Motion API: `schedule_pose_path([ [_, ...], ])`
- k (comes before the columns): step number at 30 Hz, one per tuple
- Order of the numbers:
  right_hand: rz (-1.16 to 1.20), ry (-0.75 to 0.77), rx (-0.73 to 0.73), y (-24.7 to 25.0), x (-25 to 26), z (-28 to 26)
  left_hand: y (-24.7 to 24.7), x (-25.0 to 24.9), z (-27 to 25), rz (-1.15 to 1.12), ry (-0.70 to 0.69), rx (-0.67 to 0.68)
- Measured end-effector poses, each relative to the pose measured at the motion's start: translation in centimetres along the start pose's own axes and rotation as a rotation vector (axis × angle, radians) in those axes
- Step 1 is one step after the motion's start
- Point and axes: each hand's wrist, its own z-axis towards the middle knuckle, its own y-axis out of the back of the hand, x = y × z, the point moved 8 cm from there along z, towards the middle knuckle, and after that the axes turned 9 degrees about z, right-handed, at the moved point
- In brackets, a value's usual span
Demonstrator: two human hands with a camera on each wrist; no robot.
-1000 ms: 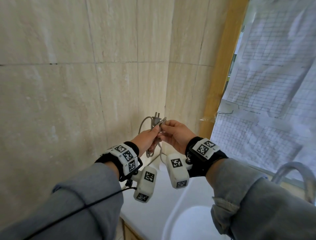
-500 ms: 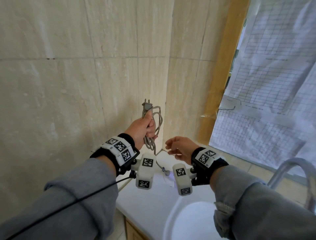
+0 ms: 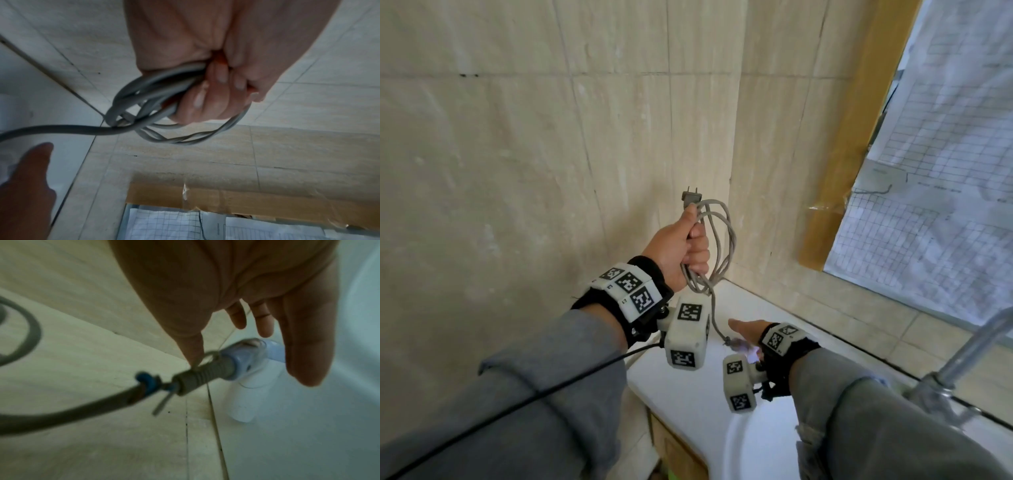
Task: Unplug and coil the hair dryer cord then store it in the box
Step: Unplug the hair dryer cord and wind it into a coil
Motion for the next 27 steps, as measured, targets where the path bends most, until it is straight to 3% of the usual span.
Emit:
schedule_pose_path([
  [2,0.059,-0.063,0.077,-1.2,-1.2,0.4,0.1,0.3,0.1,-0.045,0.019,0.003],
  [6,-0.101,-0.033,0.098,-1.8,-2.0,1.9,0.9,1.5,0.4,-0.05,0.063,-0.004],
  [9,-0.359,0.097,0.014,-0.8,-1.3,2.2,1.7,2.3,0.4,-0.057,0.087,-0.016],
  [11,-0.375,0.215,-0.031,-0.3,-0.1,2.2,2.3,2.6,0.4,-0.072,0.093,-0.026],
  [13,0.081,0.243,-0.041,0.4,0.6,2.0,2.9,2.9,0.4,-0.071,0.095,-0.042],
  [16,0.894,0.066,0.002,0.7,0.5,1.2,3.5,3.2,0.5,-0.093,0.102,-0.048],
  [18,1.272,0.037,0.087,0.4,1.5,0.1,3.7,3.1,0.6,-0.133,0.106,-0.033],
  [20,1.342,0.126,0.178,0.9,3.2,-1.2,3.3,3.0,0.8,-0.156,0.105,-0.011],
  [23,1.244,0.2,0.295,1.2,5.5,-3.5,2.1,3.1,1.0,-0.143,0.109,0.032],
  [27,1.289,0.231,0.242,2.0,7.5,-6.1,0.6,3.4,1.3,-0.103,0.098,0.049],
])
